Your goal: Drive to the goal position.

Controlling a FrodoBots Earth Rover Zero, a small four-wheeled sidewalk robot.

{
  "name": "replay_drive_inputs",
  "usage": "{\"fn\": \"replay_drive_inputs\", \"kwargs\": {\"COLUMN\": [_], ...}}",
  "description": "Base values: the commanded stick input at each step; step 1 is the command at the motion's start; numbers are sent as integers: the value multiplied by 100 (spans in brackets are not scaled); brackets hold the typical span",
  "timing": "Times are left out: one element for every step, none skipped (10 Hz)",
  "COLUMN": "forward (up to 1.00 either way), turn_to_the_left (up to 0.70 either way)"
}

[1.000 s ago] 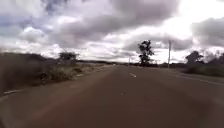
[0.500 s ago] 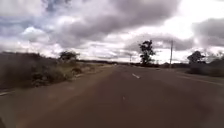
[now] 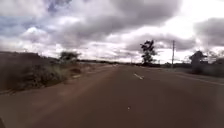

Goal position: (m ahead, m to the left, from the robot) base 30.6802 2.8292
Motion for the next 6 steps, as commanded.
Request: {"fn": "replay_drive_inputs", "kwargs": {"forward": [70, 70, 70, 70, 70, 70], "turn_to_the_left": [3, 3, 3, -32, -32, -32]}}
